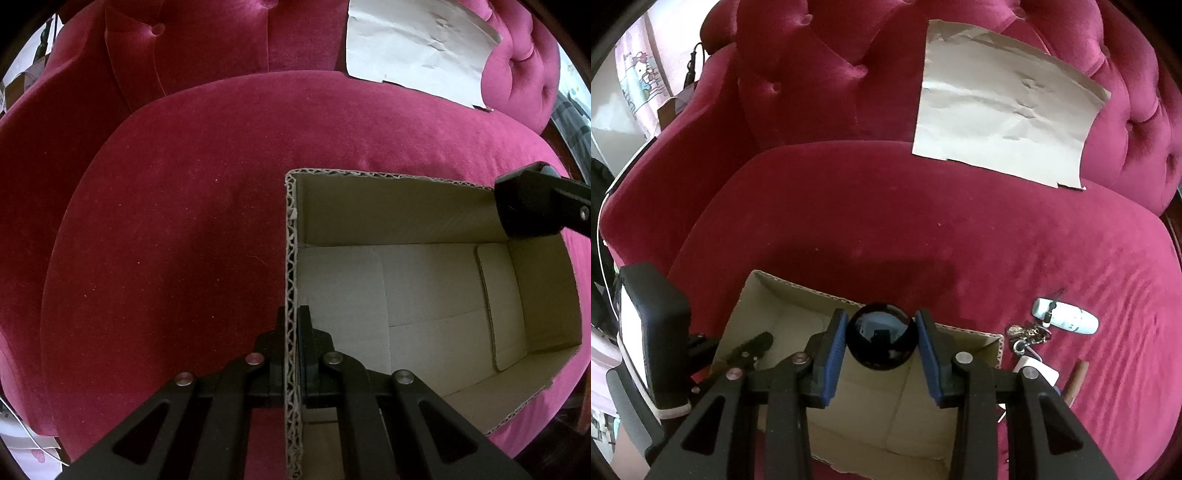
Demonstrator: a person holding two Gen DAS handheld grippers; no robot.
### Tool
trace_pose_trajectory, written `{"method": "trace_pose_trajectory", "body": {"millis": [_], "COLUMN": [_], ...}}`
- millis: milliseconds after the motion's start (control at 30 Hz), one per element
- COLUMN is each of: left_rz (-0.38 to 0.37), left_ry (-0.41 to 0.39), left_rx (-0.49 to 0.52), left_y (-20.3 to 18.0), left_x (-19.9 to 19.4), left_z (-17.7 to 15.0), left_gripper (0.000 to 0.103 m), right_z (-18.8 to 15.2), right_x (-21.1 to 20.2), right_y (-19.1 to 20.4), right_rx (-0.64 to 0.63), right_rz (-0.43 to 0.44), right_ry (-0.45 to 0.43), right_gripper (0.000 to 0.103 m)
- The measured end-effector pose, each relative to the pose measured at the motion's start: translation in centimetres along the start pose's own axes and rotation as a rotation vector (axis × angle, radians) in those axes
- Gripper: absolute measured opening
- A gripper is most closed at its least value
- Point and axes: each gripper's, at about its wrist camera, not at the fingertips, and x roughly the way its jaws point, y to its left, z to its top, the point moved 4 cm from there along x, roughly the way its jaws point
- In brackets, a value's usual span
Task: Organize rigid objects
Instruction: 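Lift the black cap with the right tool and carry it over the box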
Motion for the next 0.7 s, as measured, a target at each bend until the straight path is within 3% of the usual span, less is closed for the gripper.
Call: {"method": "trace_pose_trajectory", "body": {"millis": [700], "left_rz": [0.004], "left_ry": [0.0], "left_rx": [0.0], "left_y": [0.0], "left_x": [0.0], "left_z": [0.0], "left_gripper": [0.003], "right_z": [-1.2], "right_x": [1.9], "right_y": [2.3], "right_rx": [-0.031], "right_rz": [0.059], "right_ry": [0.062], "right_gripper": [0.04]}}
